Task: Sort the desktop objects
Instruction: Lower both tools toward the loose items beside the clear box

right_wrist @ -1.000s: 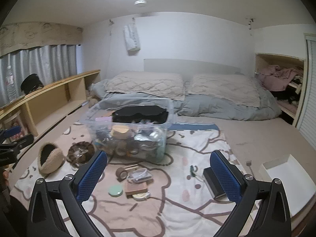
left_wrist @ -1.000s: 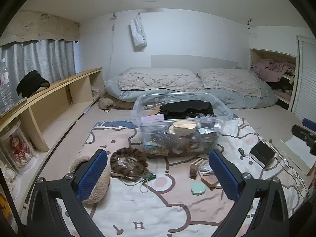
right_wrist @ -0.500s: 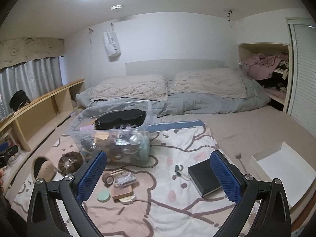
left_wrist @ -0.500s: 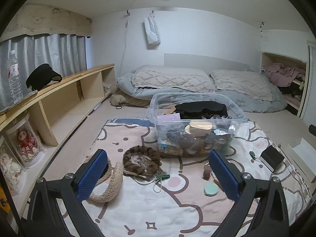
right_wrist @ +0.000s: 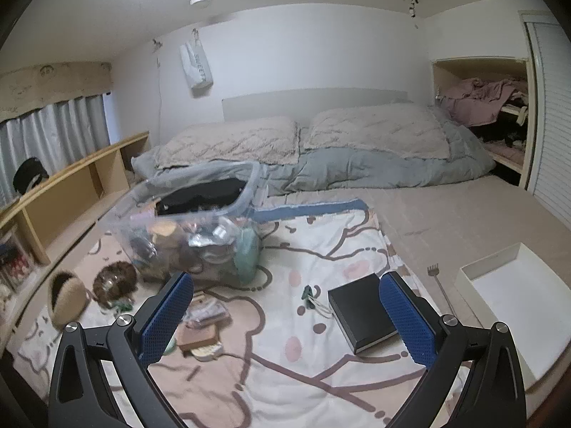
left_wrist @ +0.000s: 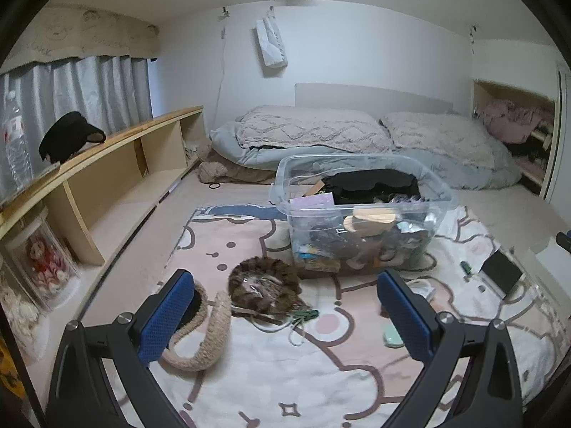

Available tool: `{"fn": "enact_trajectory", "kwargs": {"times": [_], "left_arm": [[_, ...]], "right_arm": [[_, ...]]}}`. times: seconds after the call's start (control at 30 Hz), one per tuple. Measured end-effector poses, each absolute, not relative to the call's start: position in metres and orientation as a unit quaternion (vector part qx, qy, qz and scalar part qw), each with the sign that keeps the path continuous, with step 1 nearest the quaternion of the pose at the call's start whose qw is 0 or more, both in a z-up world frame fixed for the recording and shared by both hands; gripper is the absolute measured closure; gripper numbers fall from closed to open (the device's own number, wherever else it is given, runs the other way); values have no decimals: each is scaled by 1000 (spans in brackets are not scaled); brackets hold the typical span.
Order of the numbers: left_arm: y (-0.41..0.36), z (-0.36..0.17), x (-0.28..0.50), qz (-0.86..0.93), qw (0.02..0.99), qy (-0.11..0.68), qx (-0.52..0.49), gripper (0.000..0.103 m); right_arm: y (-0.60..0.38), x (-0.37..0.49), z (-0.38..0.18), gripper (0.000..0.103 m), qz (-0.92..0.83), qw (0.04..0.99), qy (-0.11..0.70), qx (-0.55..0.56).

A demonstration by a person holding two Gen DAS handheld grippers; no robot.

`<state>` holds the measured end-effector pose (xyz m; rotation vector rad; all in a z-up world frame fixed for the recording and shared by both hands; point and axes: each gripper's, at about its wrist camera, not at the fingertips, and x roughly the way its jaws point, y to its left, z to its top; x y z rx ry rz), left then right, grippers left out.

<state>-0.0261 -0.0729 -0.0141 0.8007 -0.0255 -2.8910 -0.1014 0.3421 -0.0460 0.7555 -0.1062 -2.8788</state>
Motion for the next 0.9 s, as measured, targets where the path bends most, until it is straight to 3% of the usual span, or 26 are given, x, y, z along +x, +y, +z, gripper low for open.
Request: {"fn": "enact_trajectory", "kwargs": {"times": [0.3,0.57,0.9], "left_arm": [[-79,-48,-60,-955,25,-32,293,0],[-82,-90,-98,-942,-27,-4,335,0],[-56,-145,-129,-928,-70,-59,362,0]], "right_arm": [[360,-120,-113,0,-957,48,-13,285],[352,-135,-147,0,-952,59,6,301],[308,-178,-198,0,-919,84,53,381]]}}
